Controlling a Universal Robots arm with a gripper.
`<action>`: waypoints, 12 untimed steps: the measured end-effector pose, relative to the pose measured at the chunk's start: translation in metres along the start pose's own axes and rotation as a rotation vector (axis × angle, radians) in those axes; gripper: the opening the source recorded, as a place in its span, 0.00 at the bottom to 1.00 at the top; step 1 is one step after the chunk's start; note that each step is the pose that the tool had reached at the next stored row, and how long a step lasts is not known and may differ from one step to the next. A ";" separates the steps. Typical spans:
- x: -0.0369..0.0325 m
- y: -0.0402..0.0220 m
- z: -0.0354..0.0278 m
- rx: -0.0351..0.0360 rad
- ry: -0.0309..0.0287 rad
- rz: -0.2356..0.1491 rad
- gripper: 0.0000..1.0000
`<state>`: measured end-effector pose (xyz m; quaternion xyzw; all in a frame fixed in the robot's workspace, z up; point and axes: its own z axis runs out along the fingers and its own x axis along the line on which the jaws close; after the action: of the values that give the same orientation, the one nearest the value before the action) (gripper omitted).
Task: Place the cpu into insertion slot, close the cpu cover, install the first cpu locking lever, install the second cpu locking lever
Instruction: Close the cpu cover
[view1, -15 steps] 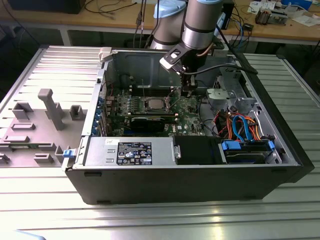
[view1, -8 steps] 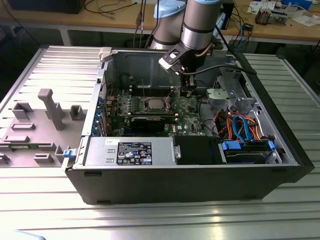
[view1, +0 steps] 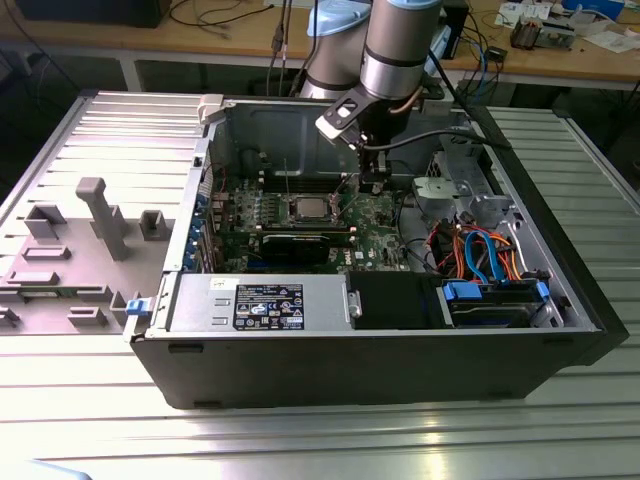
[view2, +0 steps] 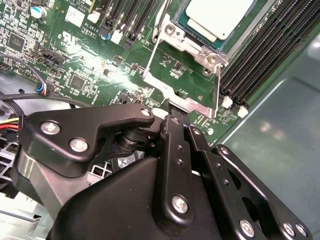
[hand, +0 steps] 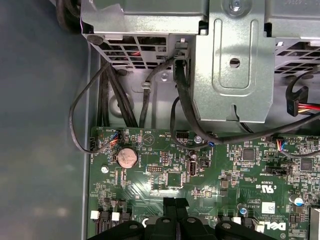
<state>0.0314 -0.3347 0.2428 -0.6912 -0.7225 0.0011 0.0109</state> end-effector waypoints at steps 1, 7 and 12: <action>0.0000 -0.0002 0.0001 0.0002 0.0000 0.000 0.11; 0.0000 -0.0014 0.0005 0.0012 0.0000 0.000 0.11; 0.0001 -0.0015 0.0006 0.0013 0.0001 0.000 0.11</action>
<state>0.0299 -0.3347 0.2423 -0.6912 -0.7225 0.0015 0.0113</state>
